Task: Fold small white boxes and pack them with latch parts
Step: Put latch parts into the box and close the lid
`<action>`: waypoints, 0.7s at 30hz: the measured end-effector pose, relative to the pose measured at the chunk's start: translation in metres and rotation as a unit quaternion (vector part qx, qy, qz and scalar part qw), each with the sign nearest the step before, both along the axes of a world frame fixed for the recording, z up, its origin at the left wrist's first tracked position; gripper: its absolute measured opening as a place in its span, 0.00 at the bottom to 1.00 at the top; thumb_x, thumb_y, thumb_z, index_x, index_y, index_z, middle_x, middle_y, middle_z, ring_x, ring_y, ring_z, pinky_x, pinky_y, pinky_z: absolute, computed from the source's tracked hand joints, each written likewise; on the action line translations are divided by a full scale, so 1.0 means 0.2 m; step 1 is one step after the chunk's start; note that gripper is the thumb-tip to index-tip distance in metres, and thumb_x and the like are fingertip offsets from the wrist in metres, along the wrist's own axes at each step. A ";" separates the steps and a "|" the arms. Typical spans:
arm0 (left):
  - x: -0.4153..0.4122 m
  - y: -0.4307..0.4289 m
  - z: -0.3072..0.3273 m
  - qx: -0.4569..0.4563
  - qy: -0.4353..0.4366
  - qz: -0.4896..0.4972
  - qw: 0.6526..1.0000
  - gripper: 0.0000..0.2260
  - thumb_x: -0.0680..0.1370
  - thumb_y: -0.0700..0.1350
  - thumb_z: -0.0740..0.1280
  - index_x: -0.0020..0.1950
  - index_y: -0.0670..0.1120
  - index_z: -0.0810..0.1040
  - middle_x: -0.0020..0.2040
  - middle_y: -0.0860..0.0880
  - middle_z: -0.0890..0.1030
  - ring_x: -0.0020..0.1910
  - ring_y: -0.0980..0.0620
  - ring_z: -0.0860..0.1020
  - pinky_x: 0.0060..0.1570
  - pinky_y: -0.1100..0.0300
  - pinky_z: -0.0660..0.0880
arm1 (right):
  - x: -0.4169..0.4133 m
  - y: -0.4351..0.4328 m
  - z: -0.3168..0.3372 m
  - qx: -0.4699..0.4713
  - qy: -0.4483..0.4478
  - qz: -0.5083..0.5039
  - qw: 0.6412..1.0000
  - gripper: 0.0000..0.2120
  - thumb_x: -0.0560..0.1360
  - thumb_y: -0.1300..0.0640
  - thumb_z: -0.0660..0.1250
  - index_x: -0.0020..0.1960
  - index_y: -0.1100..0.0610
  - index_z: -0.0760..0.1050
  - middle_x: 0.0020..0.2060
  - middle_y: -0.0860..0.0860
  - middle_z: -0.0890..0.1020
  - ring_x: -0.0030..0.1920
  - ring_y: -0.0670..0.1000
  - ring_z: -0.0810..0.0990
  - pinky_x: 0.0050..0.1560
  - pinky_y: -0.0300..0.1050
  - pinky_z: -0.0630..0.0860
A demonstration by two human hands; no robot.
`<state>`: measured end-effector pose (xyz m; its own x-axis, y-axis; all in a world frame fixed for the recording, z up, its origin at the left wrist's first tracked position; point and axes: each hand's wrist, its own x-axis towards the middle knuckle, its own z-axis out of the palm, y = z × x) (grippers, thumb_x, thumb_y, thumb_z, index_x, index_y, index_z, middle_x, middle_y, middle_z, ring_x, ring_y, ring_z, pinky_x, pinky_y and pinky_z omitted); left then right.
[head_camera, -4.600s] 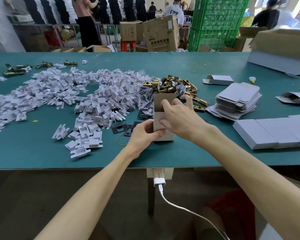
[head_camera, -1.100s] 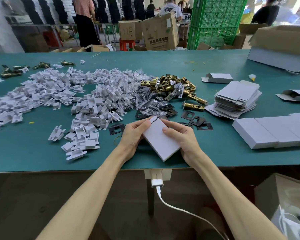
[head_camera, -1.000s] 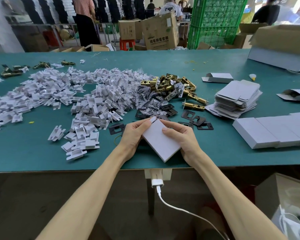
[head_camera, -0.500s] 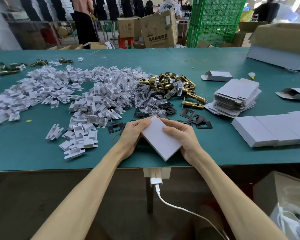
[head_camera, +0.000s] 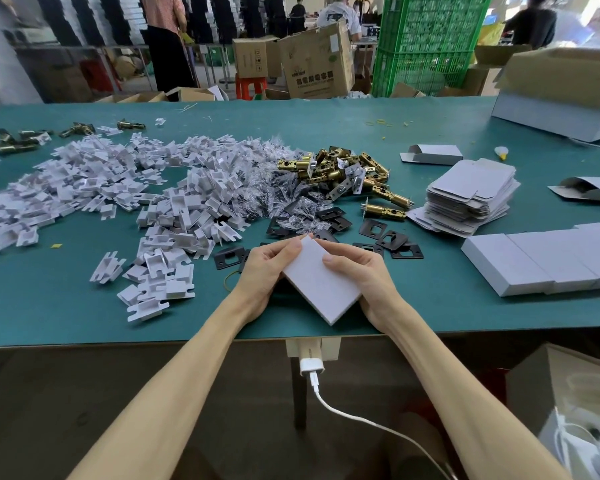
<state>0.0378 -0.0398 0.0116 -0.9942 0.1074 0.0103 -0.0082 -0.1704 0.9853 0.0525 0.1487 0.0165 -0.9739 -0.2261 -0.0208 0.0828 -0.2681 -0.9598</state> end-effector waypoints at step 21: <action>0.01 0.01 0.03 -0.095 0.044 -0.068 0.992 0.18 0.81 0.50 0.69 0.72 0.52 0.80 0.59 0.50 0.85 0.53 0.55 0.80 0.57 0.61 0.76 | -0.01 -0.02 -0.03 -0.013 0.007 -0.044 0.999 0.13 0.77 0.62 0.73 0.60 0.55 0.85 0.52 0.57 0.87 0.47 0.54 0.85 0.45 0.45 0.82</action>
